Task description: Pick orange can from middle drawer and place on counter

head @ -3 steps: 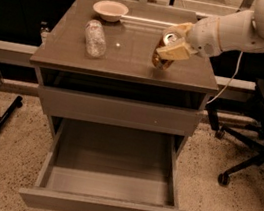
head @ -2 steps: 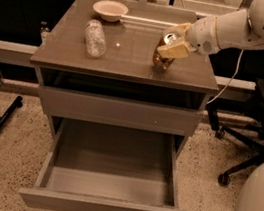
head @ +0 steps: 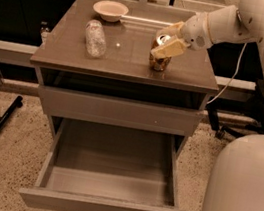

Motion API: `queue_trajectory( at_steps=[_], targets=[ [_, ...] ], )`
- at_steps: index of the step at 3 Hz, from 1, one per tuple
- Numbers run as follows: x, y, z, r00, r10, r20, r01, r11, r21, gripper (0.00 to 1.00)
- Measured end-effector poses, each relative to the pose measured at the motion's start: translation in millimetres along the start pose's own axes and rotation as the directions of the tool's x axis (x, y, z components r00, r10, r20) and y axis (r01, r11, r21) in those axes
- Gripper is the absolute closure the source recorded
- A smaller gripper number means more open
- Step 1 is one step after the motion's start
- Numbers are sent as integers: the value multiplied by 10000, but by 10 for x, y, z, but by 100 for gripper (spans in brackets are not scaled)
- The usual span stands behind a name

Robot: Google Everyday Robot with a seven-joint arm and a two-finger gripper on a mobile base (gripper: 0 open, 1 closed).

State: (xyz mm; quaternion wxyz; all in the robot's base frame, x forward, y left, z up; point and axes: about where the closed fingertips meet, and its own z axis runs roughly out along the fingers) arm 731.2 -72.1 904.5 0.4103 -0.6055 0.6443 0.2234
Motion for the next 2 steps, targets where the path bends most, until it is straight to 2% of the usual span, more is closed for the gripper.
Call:
queue_trajectory(
  at_steps=[1, 2],
  targets=[
    [-51, -64, 69, 10000, -64, -73, 63, 9999, -112, 4],
    [-62, -71, 75, 9999, -84, -59, 84, 9999, -106, 0]
  ],
)
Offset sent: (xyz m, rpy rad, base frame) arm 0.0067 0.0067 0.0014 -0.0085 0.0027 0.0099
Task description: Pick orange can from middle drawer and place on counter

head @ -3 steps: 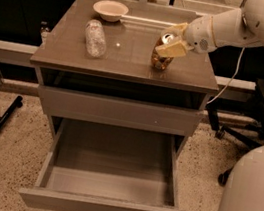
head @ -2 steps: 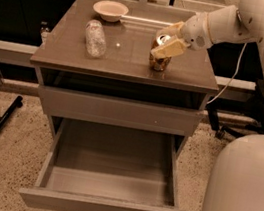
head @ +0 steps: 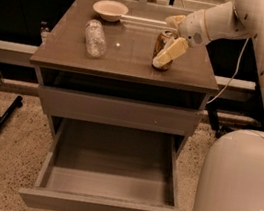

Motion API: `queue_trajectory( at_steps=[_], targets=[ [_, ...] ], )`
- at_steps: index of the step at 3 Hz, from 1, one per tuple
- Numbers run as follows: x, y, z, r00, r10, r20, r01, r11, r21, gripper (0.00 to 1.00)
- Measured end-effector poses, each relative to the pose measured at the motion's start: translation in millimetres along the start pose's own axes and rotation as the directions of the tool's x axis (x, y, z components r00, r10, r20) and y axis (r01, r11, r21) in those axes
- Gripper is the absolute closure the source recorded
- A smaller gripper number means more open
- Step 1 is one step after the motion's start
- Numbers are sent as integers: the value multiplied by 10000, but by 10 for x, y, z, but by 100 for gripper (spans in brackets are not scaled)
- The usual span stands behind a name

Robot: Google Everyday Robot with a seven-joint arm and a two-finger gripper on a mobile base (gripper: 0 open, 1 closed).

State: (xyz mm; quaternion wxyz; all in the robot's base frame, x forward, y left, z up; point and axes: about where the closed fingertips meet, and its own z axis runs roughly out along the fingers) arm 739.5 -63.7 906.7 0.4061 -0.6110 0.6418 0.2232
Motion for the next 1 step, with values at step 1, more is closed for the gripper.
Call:
queue_trajectory(
  at_steps=[1],
  targets=[
    [0, 0, 0, 10000, 0, 0, 0, 10000, 0, 0]
  ],
)
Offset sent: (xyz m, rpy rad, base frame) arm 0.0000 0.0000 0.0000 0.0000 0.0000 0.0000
